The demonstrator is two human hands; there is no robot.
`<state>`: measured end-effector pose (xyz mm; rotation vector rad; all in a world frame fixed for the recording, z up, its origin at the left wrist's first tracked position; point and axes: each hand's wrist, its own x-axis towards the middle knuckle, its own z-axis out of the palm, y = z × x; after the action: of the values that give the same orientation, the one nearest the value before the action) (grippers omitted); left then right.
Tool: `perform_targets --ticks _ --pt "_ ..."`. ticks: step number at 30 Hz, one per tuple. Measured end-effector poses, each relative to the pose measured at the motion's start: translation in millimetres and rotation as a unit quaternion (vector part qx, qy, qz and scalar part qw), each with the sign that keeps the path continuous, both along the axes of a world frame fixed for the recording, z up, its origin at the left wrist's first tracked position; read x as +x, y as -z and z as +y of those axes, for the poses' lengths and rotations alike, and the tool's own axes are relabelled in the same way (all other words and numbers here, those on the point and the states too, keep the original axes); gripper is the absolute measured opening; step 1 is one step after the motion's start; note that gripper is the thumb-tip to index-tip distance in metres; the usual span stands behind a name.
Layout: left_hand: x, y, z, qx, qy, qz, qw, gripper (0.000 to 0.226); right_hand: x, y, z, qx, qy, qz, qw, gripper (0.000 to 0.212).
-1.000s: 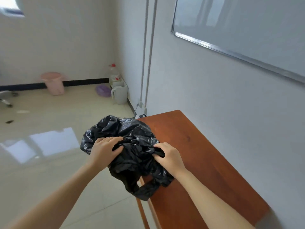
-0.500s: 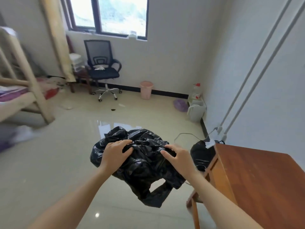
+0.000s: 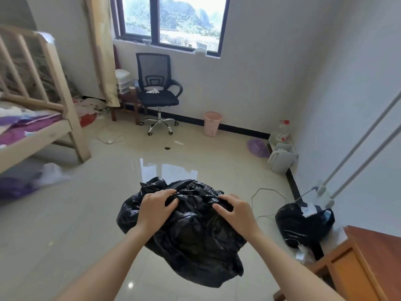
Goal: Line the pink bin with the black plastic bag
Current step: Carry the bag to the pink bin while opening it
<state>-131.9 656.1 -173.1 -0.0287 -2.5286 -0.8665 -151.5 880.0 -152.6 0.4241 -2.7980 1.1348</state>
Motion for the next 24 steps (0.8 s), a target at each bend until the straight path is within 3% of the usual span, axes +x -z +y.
perform_targets --ticks 7,15,19,24 --pt "-94 2 -37 -0.017 -0.013 0.002 1.0 0.023 -109 14 -39 -0.022 -0.008 0.017 1.0 0.035" --pt "-206 -17 -92 -0.027 -0.06 0.004 0.998 0.049 -256 4 -106 -0.044 -0.068 0.014 0.997 0.035" --pt "-241 2 -121 -0.028 -0.094 -0.016 0.995 0.049 -303 20 -138 -0.036 -0.101 -0.011 0.994 0.034" --pt "-316 14 -166 -0.021 -0.116 -0.032 0.993 0.02 -380 29 -184 -0.024 -0.106 -0.013 0.994 0.034"
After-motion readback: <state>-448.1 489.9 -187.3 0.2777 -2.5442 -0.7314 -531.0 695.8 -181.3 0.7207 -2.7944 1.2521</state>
